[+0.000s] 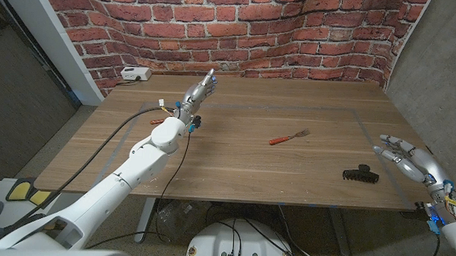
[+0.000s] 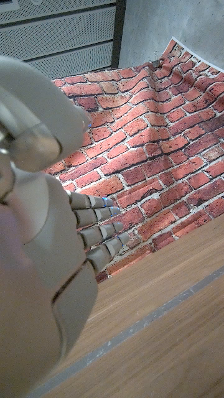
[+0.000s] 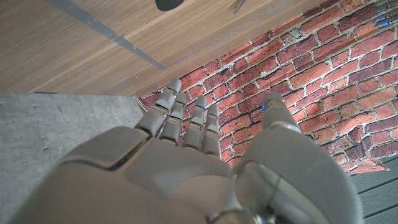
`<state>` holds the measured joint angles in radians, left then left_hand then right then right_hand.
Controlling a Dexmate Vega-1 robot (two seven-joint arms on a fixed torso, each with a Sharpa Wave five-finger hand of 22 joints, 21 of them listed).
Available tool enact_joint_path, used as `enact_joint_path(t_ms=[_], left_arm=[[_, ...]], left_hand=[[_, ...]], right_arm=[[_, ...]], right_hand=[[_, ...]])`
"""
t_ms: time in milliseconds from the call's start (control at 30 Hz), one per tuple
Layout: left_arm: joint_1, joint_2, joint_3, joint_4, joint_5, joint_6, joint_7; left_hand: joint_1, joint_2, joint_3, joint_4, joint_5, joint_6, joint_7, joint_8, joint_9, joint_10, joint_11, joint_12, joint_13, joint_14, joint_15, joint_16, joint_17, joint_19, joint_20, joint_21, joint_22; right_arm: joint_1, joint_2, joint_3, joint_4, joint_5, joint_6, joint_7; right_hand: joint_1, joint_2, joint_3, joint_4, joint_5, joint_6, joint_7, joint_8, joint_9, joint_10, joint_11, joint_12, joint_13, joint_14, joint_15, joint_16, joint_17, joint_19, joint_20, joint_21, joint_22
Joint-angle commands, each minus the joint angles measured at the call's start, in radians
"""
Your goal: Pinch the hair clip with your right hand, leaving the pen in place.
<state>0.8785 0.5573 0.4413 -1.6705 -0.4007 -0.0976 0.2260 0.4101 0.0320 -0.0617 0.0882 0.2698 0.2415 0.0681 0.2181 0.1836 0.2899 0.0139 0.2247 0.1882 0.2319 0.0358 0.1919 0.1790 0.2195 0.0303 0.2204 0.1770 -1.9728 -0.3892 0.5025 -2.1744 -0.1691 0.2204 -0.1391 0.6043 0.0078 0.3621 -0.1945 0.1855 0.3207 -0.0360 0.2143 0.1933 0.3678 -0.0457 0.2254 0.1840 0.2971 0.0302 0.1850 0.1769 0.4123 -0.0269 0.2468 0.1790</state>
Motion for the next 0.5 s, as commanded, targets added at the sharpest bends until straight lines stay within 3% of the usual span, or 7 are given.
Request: enact_joint_path(t_ms=[33,267,500], left_arm=[[0.009,0.009,-0.008,-0.011,-0.002,-0.002,-0.001],[0.011,0.005,-0.007,-0.002,-0.004,-0.004,0.001],[0.009,-0.011,-0.009,0.022,-0.012,-0.02,0.006]], left_hand=[[0.003,0.0,-0.002,-0.002,-0.002,0.01,0.0,-0.003,0.004,0.007,-0.002,-0.003,0.006,0.004,-0.003,0.0,0.004,0.0,0.008,-0.001,0.003],[0.004,0.001,-0.003,-0.002,-0.003,0.011,0.0,-0.003,0.004,0.008,-0.001,-0.004,0.006,0.004,-0.004,0.0,0.004,-0.001,0.01,-0.002,0.003],[0.005,0.003,-0.003,-0.002,-0.005,0.015,0.0,-0.003,0.004,0.013,-0.001,-0.004,0.006,0.009,-0.004,0.001,0.004,-0.001,0.011,-0.003,0.003]], right_arm=[[-0.016,0.029,-0.008,-0.062,-0.154,-0.069,-0.042],[-0.022,0.034,-0.021,-0.095,-0.237,-0.127,-0.053],[-0.03,0.014,-0.017,-0.148,-0.299,-0.221,-0.006]], right_hand=[[0.045,-0.004,0.017,0.001,0.011,0.001,-0.016,-0.002,0.005,0.0,-0.013,-0.002,0.003,0.002,-0.011,-0.001,0.001,0.009,-0.006,-0.003,0.002],[0.109,-0.021,0.029,0.003,0.012,0.016,-0.037,0.003,0.005,-0.015,-0.025,-0.009,0.003,0.0,-0.018,-0.003,0.0,0.012,-0.009,-0.009,0.003],[0.13,-0.029,0.03,0.007,0.011,0.019,-0.047,0.003,0.005,-0.031,-0.025,-0.015,0.003,-0.005,-0.019,-0.005,0.0,0.009,-0.011,-0.012,0.004]])
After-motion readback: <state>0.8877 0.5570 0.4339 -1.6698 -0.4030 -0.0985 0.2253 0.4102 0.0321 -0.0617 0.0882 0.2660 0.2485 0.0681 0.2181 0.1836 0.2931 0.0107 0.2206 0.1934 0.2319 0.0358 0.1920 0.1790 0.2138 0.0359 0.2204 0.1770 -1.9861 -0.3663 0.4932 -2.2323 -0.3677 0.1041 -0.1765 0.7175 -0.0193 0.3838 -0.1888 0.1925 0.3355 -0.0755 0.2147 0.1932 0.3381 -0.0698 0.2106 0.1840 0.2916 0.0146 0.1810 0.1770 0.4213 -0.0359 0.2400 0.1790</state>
